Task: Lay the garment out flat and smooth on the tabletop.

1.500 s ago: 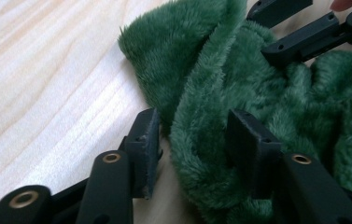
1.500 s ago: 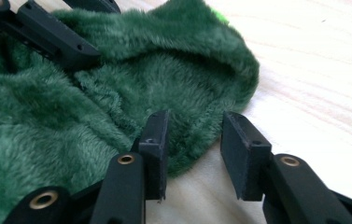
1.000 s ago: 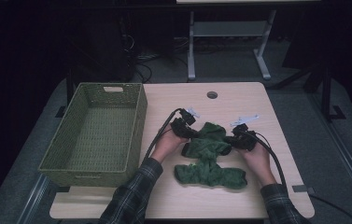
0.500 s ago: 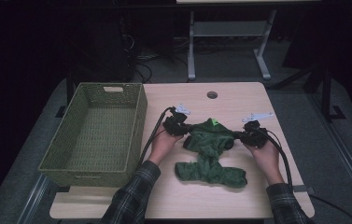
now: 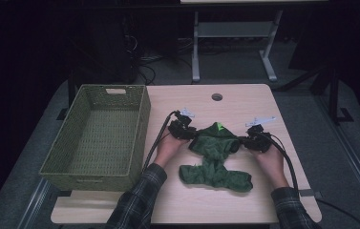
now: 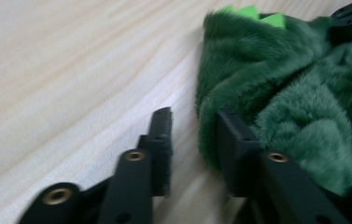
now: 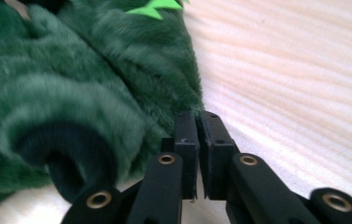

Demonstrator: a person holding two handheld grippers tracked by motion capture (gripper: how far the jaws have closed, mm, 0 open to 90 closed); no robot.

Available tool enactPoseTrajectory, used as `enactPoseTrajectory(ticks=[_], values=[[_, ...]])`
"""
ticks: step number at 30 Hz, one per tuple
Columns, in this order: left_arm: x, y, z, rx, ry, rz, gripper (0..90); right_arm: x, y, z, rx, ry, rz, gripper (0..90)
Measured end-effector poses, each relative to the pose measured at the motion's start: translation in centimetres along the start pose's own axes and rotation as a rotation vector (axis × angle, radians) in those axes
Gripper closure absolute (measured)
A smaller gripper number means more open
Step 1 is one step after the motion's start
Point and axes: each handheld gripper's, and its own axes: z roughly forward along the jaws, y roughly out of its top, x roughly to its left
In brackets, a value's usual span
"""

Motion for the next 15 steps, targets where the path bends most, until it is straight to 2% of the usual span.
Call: enactPoseTrajectory(ticks=[1, 2, 9, 12, 15], values=[[0.0, 0.2, -0.3, -0.001, -0.002, 0.003, 61.0, 0.0, 0.1, -0.3, -0.008, 0.006, 0.001, 82.4], [-0.1, 0.4, -0.5, -0.014, -0.016, -0.015, 57.7, -0.1, 0.2, -0.6, -0.017, 0.007, 0.009, 81.2], [-0.9, 1.4, -2.8, -0.021, -0.055, 0.016, 44.4, 0.1, 0.7, -3.0, -0.085, 0.020, 0.022, 71.6], [-1.4, 1.7, -3.8, -0.017, -0.077, 0.020, 38.1, 0.2, 0.9, -3.7, -0.081, 0.042, 0.029, 65.9], [-1.9, 1.7, -4.9, -0.026, -0.102, 0.031, 32.9, 0.5, 1.0, -4.5, -0.088, 0.050, 0.024, 64.6]])
